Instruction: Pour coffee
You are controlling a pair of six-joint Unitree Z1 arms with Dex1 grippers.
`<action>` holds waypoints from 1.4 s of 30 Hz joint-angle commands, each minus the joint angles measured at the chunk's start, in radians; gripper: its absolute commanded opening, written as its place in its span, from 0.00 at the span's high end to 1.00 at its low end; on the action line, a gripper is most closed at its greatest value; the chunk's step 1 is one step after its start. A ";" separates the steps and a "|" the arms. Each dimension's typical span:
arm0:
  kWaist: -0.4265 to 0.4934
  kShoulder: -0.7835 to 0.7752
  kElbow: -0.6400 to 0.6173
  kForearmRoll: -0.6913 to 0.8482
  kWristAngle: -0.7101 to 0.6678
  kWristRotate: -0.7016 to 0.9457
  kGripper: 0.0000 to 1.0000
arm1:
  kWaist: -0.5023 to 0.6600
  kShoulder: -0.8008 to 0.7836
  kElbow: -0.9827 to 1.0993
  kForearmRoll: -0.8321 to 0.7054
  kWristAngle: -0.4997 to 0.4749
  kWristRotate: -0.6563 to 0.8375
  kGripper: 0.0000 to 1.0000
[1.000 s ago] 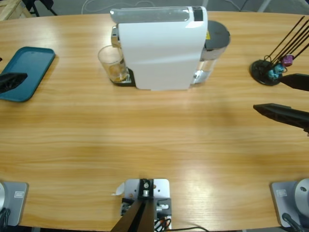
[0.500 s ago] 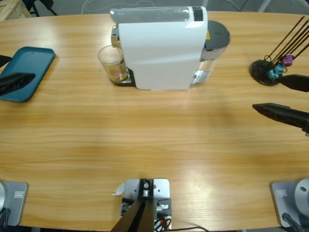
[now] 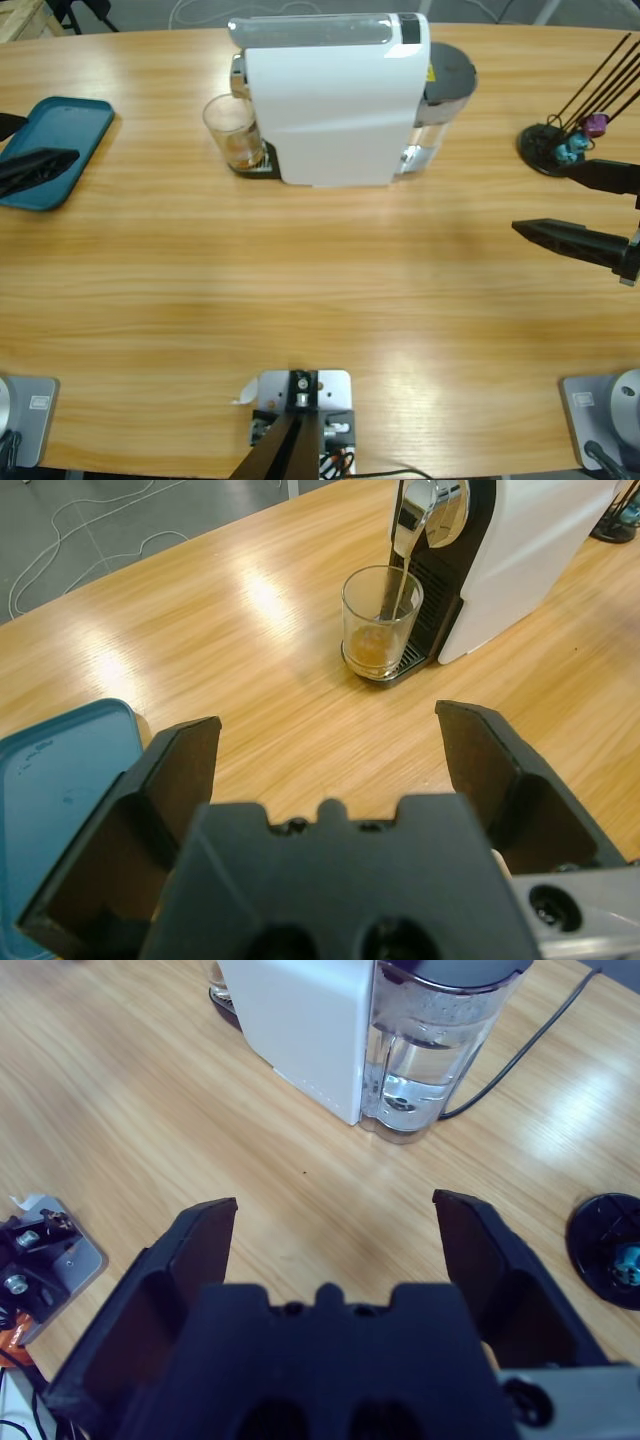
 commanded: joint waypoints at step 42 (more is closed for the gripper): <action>-0.011 0.069 0.037 -0.032 0.005 -0.003 0.07 | 0.013 0.051 0.015 -0.002 0.025 -0.009 0.13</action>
